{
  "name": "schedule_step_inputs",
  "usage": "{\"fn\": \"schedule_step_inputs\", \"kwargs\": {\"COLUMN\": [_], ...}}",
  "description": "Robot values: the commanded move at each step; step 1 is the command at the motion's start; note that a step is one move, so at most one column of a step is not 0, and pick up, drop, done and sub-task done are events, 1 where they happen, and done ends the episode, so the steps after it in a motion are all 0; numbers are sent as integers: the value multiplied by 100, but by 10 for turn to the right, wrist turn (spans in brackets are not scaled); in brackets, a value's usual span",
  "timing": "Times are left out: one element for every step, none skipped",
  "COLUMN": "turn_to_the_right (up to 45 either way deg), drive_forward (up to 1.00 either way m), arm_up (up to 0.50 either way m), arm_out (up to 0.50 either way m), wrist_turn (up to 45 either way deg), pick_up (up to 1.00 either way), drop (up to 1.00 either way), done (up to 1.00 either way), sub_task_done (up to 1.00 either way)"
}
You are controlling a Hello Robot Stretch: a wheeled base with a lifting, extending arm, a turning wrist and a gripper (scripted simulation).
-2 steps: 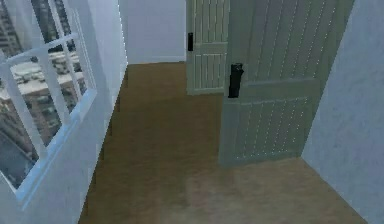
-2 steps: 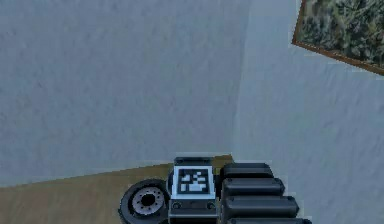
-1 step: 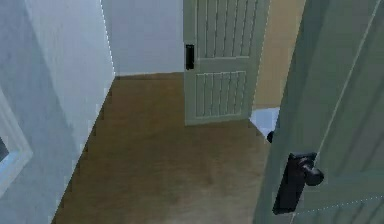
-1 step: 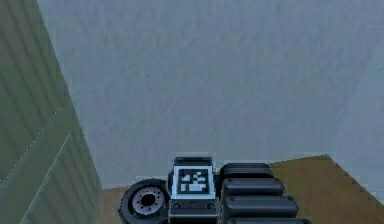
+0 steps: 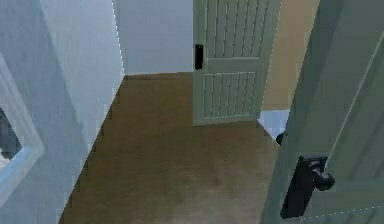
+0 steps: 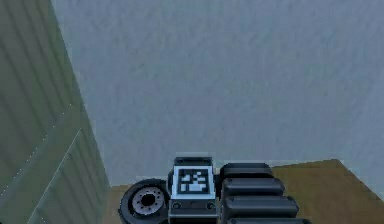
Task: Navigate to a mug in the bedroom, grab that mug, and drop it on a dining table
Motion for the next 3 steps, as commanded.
{"fn": "schedule_step_inputs", "kwargs": {"turn_to_the_right": [-450,-60,0], "drive_forward": [0,0,20], "arm_up": [0,0,0], "arm_out": [0,0,0], "wrist_turn": [0,0,0], "pick_up": [0,0,0], "drop": [0,0,0], "done": [0,0,0], "sub_task_done": [0,0,0]}}
